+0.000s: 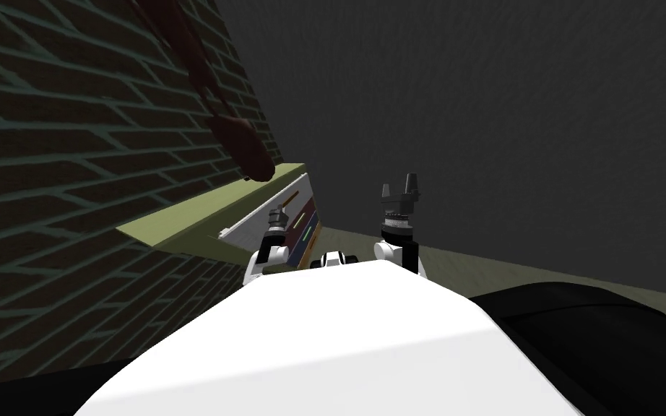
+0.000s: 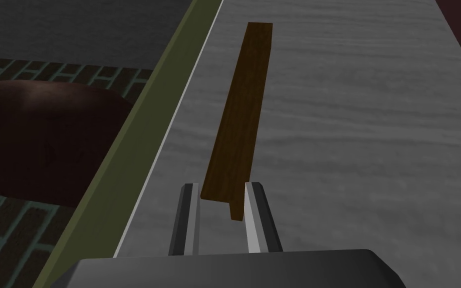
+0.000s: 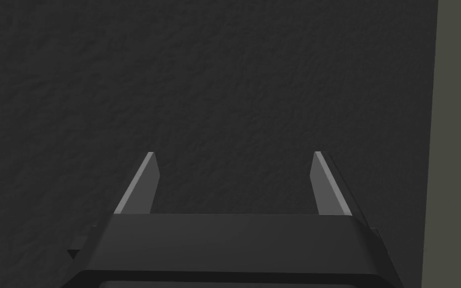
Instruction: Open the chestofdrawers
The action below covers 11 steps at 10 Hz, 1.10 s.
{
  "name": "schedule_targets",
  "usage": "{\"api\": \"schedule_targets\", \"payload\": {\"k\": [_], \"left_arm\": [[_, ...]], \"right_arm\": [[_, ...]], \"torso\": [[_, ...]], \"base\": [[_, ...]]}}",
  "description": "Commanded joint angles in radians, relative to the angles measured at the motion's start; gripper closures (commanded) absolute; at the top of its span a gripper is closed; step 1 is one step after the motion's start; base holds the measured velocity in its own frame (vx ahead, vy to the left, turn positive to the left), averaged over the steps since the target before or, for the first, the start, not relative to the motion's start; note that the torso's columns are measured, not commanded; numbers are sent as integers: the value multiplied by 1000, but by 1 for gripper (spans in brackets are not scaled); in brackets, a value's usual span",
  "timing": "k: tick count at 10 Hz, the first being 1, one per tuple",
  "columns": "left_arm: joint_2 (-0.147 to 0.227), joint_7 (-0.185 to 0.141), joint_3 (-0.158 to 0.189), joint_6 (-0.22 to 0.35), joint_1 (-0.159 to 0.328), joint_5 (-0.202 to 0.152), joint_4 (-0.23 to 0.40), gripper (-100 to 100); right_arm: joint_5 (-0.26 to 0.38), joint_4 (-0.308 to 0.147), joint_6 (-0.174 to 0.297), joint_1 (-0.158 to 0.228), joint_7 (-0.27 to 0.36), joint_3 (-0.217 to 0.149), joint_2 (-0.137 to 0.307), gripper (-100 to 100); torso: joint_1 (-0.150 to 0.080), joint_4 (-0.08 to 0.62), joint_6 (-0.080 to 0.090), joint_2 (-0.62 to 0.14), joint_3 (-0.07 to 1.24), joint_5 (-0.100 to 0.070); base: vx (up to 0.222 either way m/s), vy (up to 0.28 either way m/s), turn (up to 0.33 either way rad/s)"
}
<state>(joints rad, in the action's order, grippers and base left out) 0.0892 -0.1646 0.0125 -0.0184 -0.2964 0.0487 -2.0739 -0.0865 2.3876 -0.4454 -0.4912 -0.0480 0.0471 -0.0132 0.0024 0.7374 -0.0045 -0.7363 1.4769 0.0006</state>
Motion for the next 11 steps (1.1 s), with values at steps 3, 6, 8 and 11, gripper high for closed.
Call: {"api": "schedule_targets", "payload": {"k": [3, 6, 8, 11], "left_arm": [[-9, -9, 134, -1, 31, -10, 45, 100], [-15, -13, 218, 2, 45, -15, 63, 100], [-15, -13, 263, 2, 45, -15, 63, 100], [-27, -20, 367, 7, 73, -23, 100, 100]], "right_arm": [[0, 0, 0, 0, 0, 0, 0, 0], [0, 0, 0, 0, 0, 0, 0, 0], [0, 0, 0, 0, 0, 0, 0, 0], [0, 0, 0, 0, 0, 0, 0, 0]], "torso": [[-1, 0, 0, -1, 0, -1], [-1, 0, 1, 0, 0, 0], [-3, 0, 6, -1, -1, -1], [-3, 1, 4, -2, -1, -1]], "base": [[-81, -33, -230], [-83, -34, -257], [-75, -42, -227], [-88, -57, -329]]}}
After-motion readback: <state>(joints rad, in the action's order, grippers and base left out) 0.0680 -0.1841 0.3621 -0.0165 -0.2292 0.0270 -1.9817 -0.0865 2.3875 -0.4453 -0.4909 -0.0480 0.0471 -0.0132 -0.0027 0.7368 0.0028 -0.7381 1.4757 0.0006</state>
